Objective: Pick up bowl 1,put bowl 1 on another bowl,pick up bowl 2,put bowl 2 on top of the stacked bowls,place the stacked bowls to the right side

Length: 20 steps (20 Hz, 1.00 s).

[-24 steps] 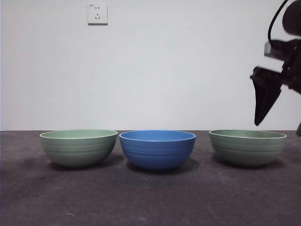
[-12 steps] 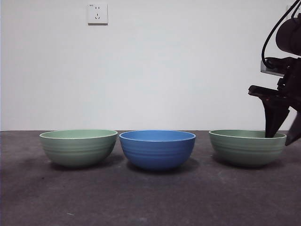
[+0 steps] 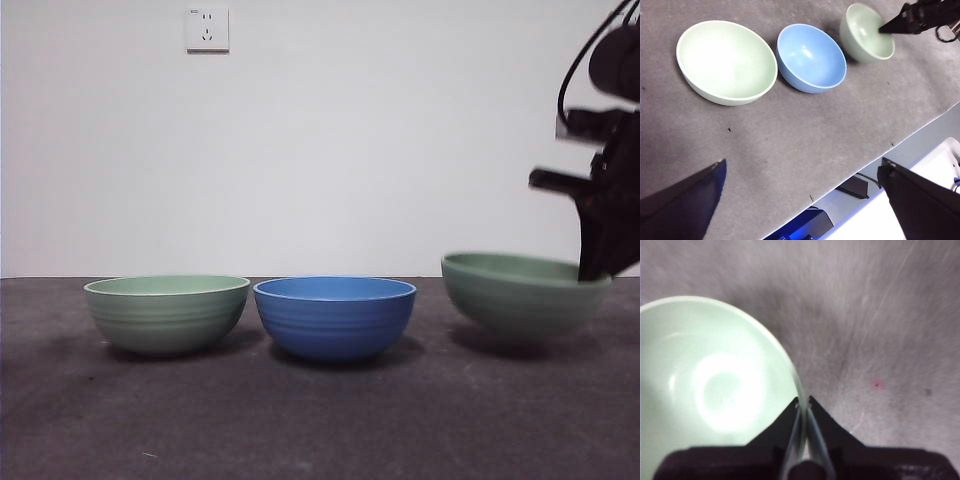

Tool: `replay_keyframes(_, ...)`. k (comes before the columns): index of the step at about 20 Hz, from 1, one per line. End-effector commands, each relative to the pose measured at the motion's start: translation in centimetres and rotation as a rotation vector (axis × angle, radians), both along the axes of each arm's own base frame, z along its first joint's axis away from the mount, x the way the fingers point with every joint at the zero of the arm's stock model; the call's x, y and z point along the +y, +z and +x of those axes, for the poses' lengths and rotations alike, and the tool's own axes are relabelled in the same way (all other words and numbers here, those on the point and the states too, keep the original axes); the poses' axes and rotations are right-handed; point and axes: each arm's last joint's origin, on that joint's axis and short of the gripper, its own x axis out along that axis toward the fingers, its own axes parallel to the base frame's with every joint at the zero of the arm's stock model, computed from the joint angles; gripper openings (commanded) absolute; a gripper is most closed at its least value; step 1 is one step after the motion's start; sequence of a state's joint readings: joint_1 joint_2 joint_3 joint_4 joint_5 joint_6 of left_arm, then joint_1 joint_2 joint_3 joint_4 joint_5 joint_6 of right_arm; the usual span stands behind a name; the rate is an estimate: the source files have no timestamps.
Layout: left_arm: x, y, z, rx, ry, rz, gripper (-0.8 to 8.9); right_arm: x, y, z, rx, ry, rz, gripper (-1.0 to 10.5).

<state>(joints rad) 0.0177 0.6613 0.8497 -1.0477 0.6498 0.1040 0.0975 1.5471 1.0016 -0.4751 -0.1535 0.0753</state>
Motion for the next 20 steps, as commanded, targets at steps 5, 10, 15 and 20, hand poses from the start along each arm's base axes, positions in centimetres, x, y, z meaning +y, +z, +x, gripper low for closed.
replay_keyframes(5,0.0,0.1,0.0,-0.005,-0.003,-0.002,6.34,3.6,6.4,-1.1,-0.120,0.117,0.028,-0.1)
replay_keyframes(10,0.0,0.1,0.0,-0.008,-0.004,-0.003,6.33,8.6,7.8,-1.6,-0.148,0.275,0.039,-0.1)
replay_keyframes(15,-0.1,0.1,0.0,-0.007,-0.012,-0.003,6.33,11.9,5.0,-0.4,-0.081,0.342,0.010,-0.1)
replay_keyframes(20,-0.2,0.1,0.0,-0.007,-0.021,-0.002,6.33,14.2,1.6,0.8,-0.031,0.371,-0.032,-0.1)
